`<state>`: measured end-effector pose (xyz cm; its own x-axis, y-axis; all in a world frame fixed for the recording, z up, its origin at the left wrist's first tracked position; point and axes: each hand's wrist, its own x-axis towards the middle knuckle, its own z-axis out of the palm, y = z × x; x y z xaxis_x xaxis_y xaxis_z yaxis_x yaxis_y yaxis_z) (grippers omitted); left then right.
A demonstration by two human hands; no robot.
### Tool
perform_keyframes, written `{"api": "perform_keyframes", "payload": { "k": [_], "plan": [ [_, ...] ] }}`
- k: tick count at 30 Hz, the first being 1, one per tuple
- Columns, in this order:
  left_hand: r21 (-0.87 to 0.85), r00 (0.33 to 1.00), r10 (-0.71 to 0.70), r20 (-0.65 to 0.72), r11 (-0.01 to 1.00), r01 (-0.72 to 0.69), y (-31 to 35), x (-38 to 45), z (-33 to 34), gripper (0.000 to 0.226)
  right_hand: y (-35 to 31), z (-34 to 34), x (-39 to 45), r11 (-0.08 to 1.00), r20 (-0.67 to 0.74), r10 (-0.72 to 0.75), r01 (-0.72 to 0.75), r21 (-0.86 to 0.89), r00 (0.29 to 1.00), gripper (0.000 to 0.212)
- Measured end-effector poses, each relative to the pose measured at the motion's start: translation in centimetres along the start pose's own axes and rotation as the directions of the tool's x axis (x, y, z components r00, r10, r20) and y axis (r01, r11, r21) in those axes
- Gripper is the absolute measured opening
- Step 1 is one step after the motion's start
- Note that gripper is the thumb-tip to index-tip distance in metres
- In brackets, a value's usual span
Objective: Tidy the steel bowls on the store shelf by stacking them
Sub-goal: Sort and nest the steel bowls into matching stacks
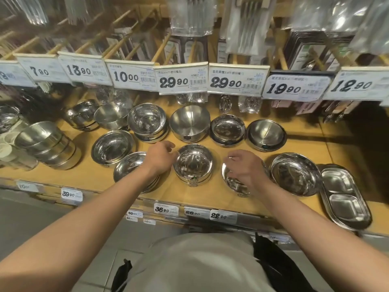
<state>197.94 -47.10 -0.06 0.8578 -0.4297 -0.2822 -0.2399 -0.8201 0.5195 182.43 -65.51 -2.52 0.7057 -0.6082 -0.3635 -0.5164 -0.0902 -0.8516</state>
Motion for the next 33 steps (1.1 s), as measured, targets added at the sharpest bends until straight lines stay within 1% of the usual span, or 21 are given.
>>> {"api": "perform_keyframes", "payload": {
  "k": [1,3,4,5,7,9,11,13,15,18,20,23,24,26,28,29,31,33],
  "plan": [
    [0.006,0.998,0.044,-0.048,0.999,-0.043,0.7,-0.4,-0.3,0.039,0.8,-1.5,-0.1,1.0,-0.059,0.016,-0.017,-0.002,0.998,0.022],
    [-0.038,0.988,0.123,-0.09,0.991,-0.126,2.6,-1.5,-0.1,0.028,2.7,-4.3,-0.7,0.981,-0.199,0.061,-0.096,-0.17,0.978,0.021],
    [-0.085,0.986,0.151,-0.071,0.984,-0.157,3.8,-2.1,0.3,0.022,3.6,-5.3,-1.3,0.955,-0.246,0.08,-0.145,-0.258,0.966,0.022],
    [-0.133,0.985,0.172,-0.031,0.976,-0.174,5.0,-2.7,0.9,0.019,4.5,-5.9,-1.7,0.931,-0.264,0.095,-0.18,-0.317,0.96,0.027],
    [-0.18,0.977,0.206,0.047,0.964,-0.195,7.1,-3.6,2.4,0.017,5.6,-6.3,-2.6,0.907,-0.244,0.128,-0.213,-0.362,0.961,0.034],
    [-0.192,0.966,0.24,0.101,0.957,-0.218,8.5,-4.1,3.8,0.016,6.0,-5.9,-3.0,0.907,-0.231,0.125,-0.205,-0.368,0.965,0.03],
    [-0.191,0.956,0.247,0.158,0.958,-0.216,9.2,-4.4,4.9,0.013,5.8,-5.3,-3.0,0.915,-0.244,0.124,-0.206,-0.346,0.962,0.029],
    [-0.165,0.95,0.24,0.199,0.964,-0.209,9.2,-4.7,5.6,0.012,5.3,-4.7,-3.0,0.928,-0.259,0.163,-0.237,-0.287,0.952,0.031],
    [-0.148,0.946,0.237,0.222,0.967,-0.207,8.8,-5.0,6.0,0.013,5.1,-4.1,-3.2,0.939,-0.28,0.193,-0.26,-0.227,0.94,0.039],
    [-0.163,0.943,0.232,0.237,0.967,-0.197,8.1,-5.1,5.9,0.011,4.9,-3.5,-3.4,0.939,-0.305,0.24,-0.3,-0.169,0.922,0.039],
    [-0.13,0.942,0.25,0.223,0.966,-0.225,7.9,-4.9,5.5,0.008,4.9,-3.6,-3.2,0.936,-0.313,0.276,-0.328,-0.129,0.909,0.034],
    [0.038,0.935,0.327,0.139,0.942,-0.335,8.4,-4.8,5.8,0.01,4.8,-4.6,-3.6,0.922,-0.329,0.303,-0.363,-0.138,0.895,0.023],
    [0.056,0.93,0.346,0.125,0.933,-0.355,8.7,-5.0,6.1,0.012,4.7,-5.1,-4.0,0.918,-0.336,0.301,-0.367,-0.152,0.892,0.019],
    [0.021,0.925,0.347,0.155,0.935,-0.354,9.7,-5.4,7.0,0.017,4.4,-6.5,-4.8,0.923,-0.346,0.284,-0.353,-0.154,0.894,0.013],
    [-0.027,0.936,0.3,0.186,0.954,-0.3,11.1,-5.3,7.5,0.032,3.9,-8.3,-5.2,0.941,-0.355,0.28,-0.329,-0.082,0.892,0.011],
    [-0.039,0.941,0.277,0.195,0.961,-0.275,11.9,-5.0,7.6,0.033,3.5,-9.4,-5.3,0.946,-0.365,0.292,-0.324,-0.027,0.884,0.012],
    [-0.071,0.937,0.274,0.217,0.962,-0.265,13.5,-4.3,7.8,0.019,3.0,-11.7,-5.4,0.949,-0.387,0.311,-0.306,0.076,0.868,0.016],
    [-0.12,0.919,0.304,0.253,0.952,-0.282,15.6,-3.9,8.1,0.026,2.9,-13.9,-5.3,0.954,-0.408,0.301,-0.278,0.115,0.862,0.018]
  ]
}}
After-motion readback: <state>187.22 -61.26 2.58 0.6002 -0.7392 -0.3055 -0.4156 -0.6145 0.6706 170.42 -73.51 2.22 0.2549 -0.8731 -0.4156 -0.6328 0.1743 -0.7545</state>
